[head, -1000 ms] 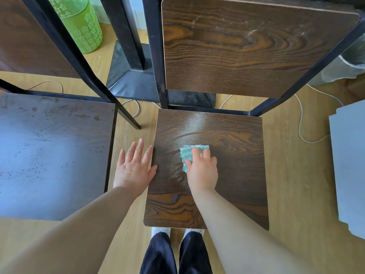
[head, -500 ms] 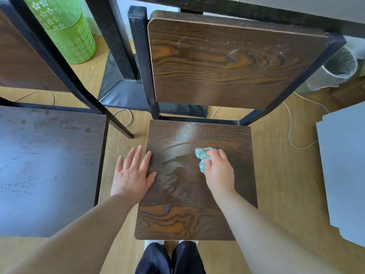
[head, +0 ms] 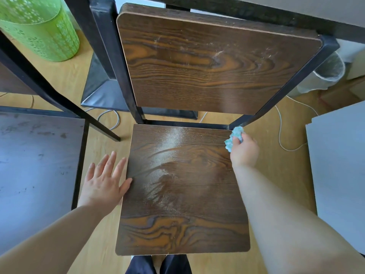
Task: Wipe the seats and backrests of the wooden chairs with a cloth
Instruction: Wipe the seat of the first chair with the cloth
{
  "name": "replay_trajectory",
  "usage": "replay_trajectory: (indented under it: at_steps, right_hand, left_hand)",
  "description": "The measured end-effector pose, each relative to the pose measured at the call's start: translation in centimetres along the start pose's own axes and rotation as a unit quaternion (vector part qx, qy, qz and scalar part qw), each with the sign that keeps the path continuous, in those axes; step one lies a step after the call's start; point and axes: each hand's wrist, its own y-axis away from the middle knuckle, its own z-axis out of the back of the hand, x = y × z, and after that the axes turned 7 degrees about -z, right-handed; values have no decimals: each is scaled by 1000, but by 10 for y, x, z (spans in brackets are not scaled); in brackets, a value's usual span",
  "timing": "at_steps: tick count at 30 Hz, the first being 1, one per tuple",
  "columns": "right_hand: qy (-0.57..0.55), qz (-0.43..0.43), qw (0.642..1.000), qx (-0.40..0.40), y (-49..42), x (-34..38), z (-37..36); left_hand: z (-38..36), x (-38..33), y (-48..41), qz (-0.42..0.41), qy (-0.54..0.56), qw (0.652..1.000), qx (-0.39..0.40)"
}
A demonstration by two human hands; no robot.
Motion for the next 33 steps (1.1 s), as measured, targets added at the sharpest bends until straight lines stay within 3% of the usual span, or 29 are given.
replay_trajectory:
  at_steps: [4, 9, 21, 33]
  right_hand:
    - [20, 34, 999, 6, 25, 16, -20]
    - [29, 155, 986, 57, 65, 55, -48]
    - [43, 337, 929, 146, 148, 148, -104]
    - [91, 464, 851, 228, 137, 150, -100]
  left_hand:
    - [-2, -2, 1, -4, 7, 1000, -1]
    - [0, 4, 3, 1, 25, 1000, 0]
    - [-10, 32, 14, 19, 46, 999, 22]
    - [-4, 27, 19, 29, 41, 998, 22]
